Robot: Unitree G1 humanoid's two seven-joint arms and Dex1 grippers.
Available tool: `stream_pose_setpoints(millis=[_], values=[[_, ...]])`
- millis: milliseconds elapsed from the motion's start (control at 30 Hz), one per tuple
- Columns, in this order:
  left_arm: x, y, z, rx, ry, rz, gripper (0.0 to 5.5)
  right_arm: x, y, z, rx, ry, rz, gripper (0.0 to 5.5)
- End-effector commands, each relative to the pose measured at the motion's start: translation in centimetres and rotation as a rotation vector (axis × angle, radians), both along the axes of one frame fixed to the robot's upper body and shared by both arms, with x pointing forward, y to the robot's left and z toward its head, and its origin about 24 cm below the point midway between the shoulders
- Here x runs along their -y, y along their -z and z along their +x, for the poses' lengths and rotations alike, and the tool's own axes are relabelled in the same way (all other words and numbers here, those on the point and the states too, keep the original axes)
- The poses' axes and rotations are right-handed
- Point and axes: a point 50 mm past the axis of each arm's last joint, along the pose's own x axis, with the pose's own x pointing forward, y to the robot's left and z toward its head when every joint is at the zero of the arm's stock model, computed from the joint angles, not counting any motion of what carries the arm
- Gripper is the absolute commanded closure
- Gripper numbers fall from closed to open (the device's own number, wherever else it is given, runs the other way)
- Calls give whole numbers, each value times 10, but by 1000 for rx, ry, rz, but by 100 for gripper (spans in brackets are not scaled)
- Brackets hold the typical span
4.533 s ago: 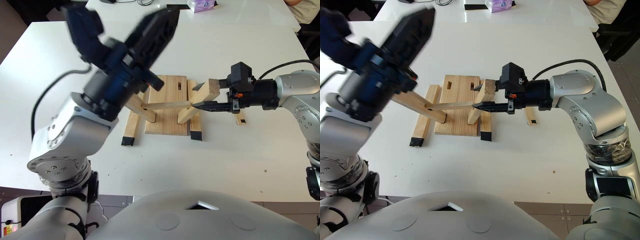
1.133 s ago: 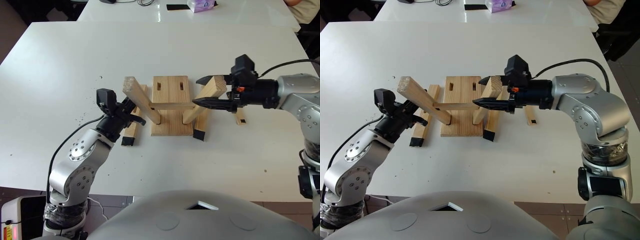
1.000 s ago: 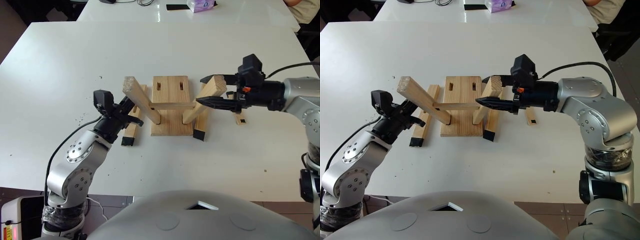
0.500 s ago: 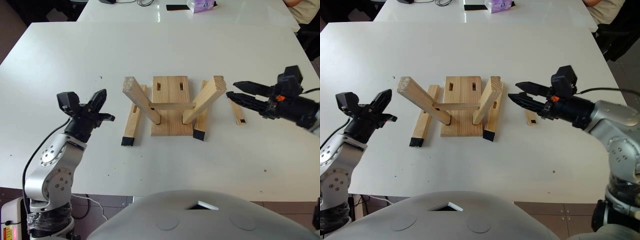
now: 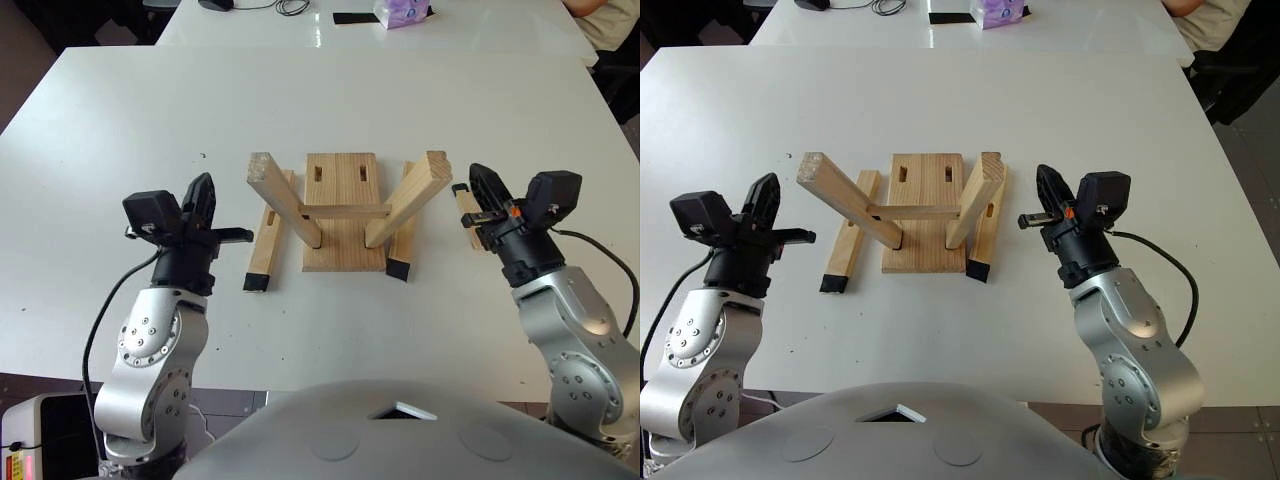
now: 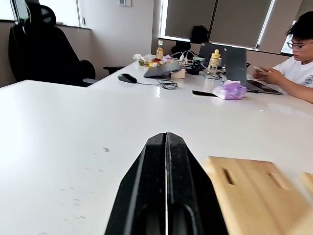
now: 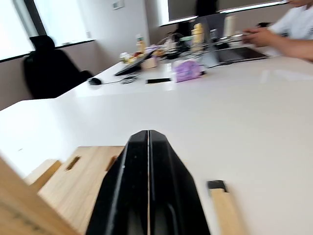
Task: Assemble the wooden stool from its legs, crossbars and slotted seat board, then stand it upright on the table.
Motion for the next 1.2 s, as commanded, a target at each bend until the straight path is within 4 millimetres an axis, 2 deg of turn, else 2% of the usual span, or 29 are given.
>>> stream_pose_setpoints(millis=[33, 167, 200, 267, 333, 533, 700, 933, 1033, 1100, 1133, 1167, 1200], values=[[-24, -5, 5, 11, -56, 48, 550, 7, 3, -2, -6, 94, -19, 549], [56, -3, -3, -37, 457, -114, 550, -36, -5, -2, 16, -209, 124, 549], [69, -4, -6, -39, 548, -135, 550, -44, -8, -2, 30, -285, 130, 549], [85, -5, -7, -43, 676, -176, 550, -55, -10, -1, 31, -409, 141, 549], [90, -4, -5, -52, 734, -176, 550, -59, -9, 1, 22, -465, 142, 549], [60, 6, 13, -72, 541, -99, 550, -58, -4, 6, -7, -520, 107, 549], [43, 3, 14, -38, 449, -130, 550, -50, -1, 8, -21, -541, 70, 549], [46, 4, 10, -44, 489, -166, 550, -3, -7, 32, 18, -395, 52, 549], [27, 5, 12, -48, 430, -117, 550, 6, -11, 35, 28, -430, 92, 549], [-1, -4, 18, -5, 341, -114, 550, 19, -23, 46, 64, -419, 184, 549], [-18, -15, 23, 45, 291, -146, 550, 25, -35, 54, 105, -419, 245, 549], [-33, -33, 30, 132, 258, -199, 550, 25, -52, 59, 164, -463, 292, 549], [-40, -55, 35, 225, 269, -246, 550, 21, -68, 62, 217, -527, 333, 549]])
